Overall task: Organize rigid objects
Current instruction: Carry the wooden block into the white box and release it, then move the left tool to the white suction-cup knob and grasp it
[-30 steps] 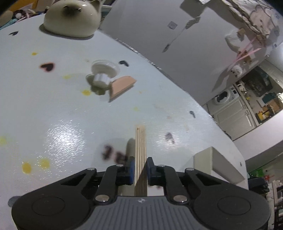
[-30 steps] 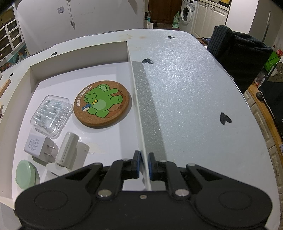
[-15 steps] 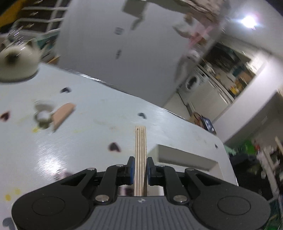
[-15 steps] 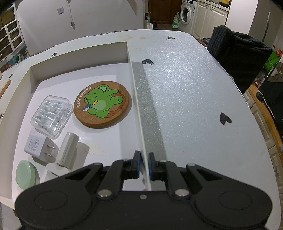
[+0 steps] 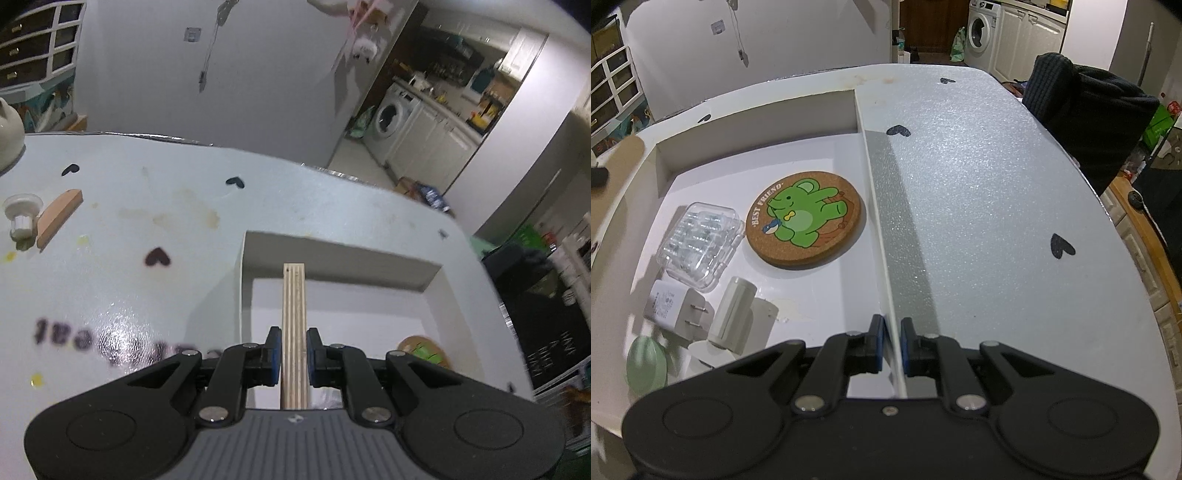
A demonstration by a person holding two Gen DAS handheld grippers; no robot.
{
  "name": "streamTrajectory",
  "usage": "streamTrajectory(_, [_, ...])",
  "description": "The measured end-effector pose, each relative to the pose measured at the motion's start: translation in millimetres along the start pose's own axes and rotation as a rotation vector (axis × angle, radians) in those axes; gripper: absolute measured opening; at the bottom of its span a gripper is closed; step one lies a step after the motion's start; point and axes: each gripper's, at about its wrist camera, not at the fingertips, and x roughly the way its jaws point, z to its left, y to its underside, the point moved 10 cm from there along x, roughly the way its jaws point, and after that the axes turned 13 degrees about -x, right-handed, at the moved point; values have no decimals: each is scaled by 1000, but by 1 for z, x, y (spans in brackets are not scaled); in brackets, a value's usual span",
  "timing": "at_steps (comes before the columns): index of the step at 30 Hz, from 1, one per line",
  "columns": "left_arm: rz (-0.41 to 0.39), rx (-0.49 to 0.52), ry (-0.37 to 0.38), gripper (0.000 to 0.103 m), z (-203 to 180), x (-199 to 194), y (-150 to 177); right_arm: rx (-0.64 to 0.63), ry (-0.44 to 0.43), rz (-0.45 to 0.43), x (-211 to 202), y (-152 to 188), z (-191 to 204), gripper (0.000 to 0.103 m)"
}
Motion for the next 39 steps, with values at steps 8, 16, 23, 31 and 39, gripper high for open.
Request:
streamTrajectory(8, [-48,54,-130,14,5,14,2,-5,-5,-1,0,0,0,11])
streamTrajectory(16, [-10,59,-159,17,10,22,11,-6,-7,-2,0,0,0,10])
streamTrajectory(23, [15,59,-116,37,4,13,20,-7,-7,-2,0,0,0,10])
streamTrajectory(31, [42,113,-86,62,-7,-2,34,-7,-6,-2,0,0,0,11])
streamTrajectory(39, [48,153,-54,89,-13,-19,46,-9,-1,-2,-1,0,0,11])
